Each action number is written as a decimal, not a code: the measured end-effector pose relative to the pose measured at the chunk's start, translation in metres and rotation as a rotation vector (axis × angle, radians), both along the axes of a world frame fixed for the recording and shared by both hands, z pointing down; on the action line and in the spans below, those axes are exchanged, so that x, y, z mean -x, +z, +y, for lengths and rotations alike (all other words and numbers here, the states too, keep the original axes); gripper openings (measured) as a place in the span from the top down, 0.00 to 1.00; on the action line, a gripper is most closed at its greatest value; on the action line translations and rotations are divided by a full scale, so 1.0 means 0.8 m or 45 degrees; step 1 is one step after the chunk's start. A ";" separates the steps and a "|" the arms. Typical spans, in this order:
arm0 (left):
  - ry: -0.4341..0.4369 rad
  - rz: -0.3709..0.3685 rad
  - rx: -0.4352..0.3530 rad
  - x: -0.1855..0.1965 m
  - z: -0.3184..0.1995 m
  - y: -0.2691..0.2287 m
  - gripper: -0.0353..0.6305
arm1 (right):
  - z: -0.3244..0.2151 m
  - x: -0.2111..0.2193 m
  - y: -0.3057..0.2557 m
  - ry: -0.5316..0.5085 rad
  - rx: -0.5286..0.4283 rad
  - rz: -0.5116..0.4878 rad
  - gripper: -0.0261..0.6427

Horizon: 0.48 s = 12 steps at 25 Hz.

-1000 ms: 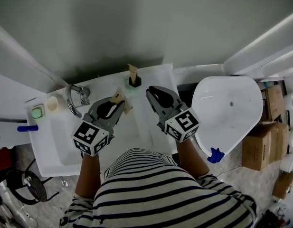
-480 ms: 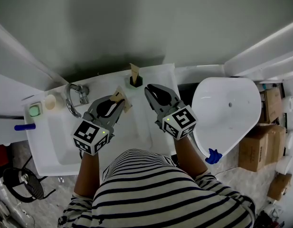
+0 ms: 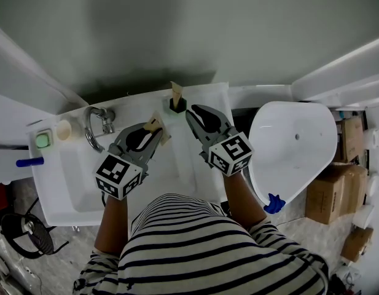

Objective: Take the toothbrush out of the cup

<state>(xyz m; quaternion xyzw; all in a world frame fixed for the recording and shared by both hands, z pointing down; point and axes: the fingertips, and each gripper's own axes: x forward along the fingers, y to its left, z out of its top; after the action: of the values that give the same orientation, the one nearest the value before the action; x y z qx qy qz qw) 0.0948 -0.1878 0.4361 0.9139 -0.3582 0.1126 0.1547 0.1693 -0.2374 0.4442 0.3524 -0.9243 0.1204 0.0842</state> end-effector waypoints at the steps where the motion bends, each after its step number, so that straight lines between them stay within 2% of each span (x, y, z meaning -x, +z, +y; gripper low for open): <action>1: -0.002 -0.001 0.000 0.001 -0.001 0.001 0.84 | -0.002 0.001 0.002 0.000 0.007 -0.004 0.88; 12: -0.007 0.000 0.020 0.004 -0.006 0.012 0.84 | -0.023 0.006 0.027 0.001 0.053 0.030 0.77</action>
<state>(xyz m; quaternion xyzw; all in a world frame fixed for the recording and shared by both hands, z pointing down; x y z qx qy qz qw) 0.0919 -0.1929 0.4456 0.9116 -0.3598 0.1148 0.1622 0.1647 -0.2557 0.4656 0.3522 -0.9204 0.1355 0.1023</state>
